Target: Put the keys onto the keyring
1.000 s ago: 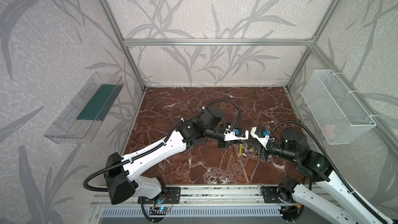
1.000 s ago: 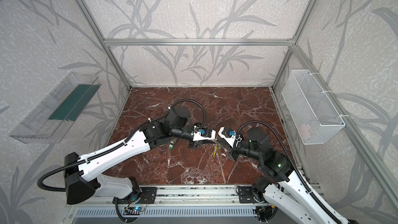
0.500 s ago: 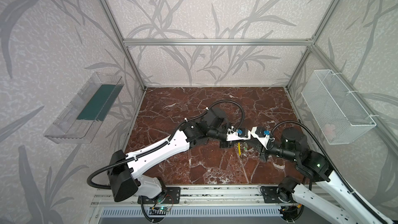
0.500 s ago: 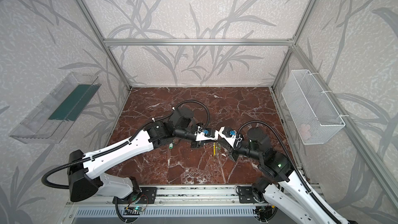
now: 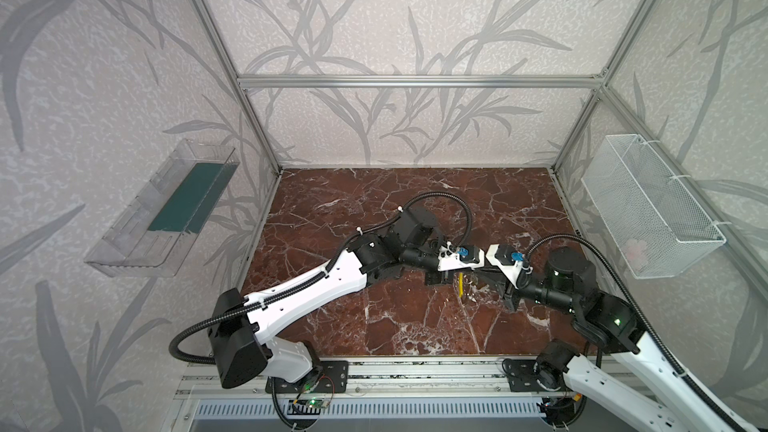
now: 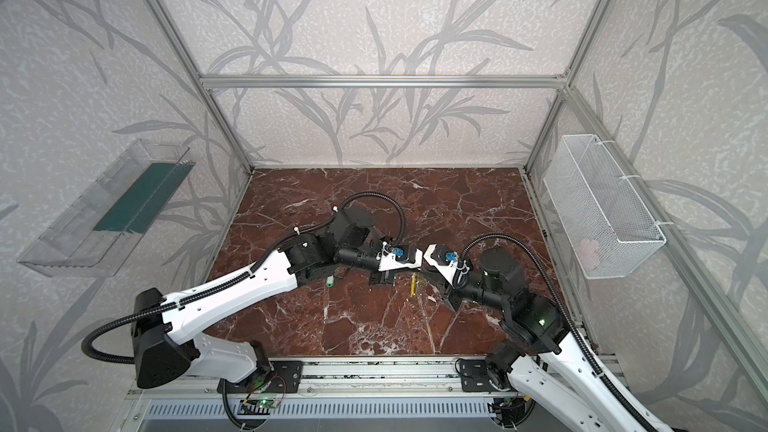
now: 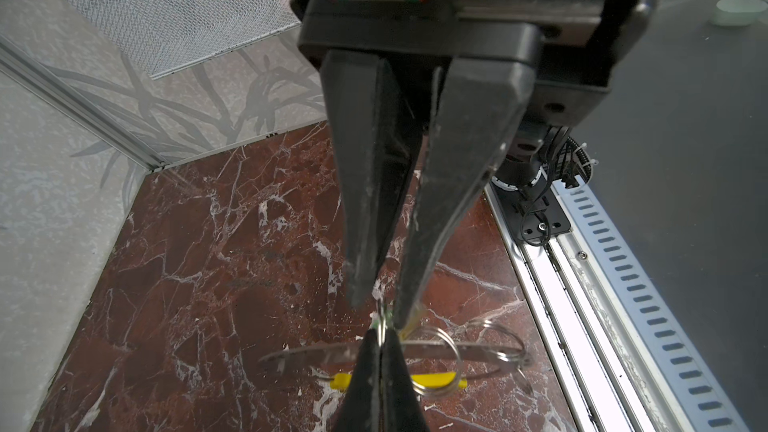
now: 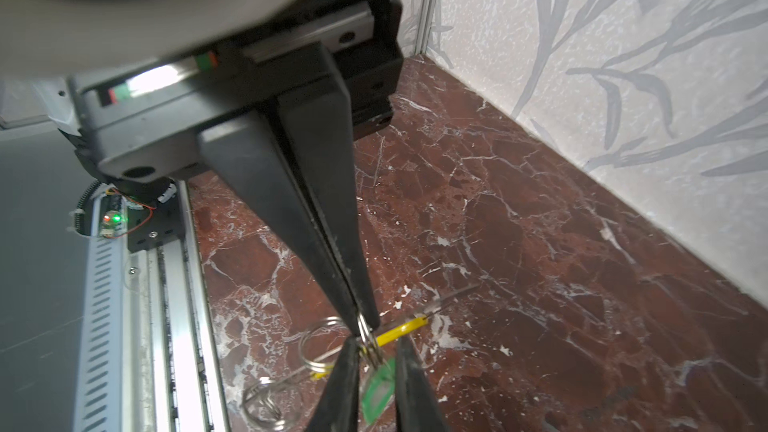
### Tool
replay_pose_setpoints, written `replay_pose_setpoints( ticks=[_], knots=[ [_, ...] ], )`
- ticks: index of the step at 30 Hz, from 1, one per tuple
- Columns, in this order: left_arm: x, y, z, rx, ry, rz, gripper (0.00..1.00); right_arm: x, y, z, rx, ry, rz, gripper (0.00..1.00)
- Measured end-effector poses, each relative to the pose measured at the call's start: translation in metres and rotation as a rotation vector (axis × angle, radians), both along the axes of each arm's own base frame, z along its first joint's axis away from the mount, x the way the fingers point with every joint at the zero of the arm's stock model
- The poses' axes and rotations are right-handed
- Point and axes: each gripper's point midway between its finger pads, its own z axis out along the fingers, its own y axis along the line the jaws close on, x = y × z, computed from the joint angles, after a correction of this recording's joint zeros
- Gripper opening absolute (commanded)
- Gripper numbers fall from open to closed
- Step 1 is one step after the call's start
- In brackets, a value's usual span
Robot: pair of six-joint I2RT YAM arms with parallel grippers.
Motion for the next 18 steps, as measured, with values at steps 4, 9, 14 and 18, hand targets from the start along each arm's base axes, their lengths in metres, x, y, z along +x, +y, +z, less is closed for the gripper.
replay_pose_setpoints(
  ticks=[4,9,14,18],
  knots=[
    [0.003,-0.002,0.004,-0.053,0.047,0.01,0.0,-0.005,-0.013,0.003,0.028,-0.046,-0.04,0.27],
    [0.008,-0.003,0.006,-0.115,0.113,0.032,0.0,-0.01,-0.017,-0.003,0.056,-0.036,-0.057,0.3],
    [0.011,-0.007,0.017,-0.187,0.146,0.044,0.0,-0.006,-0.011,-0.011,0.059,0.001,-0.05,0.32],
    [0.011,-0.01,0.026,-0.24,0.164,0.047,0.0,0.0,-0.005,-0.012,0.062,0.017,-0.047,0.33]
  ],
)
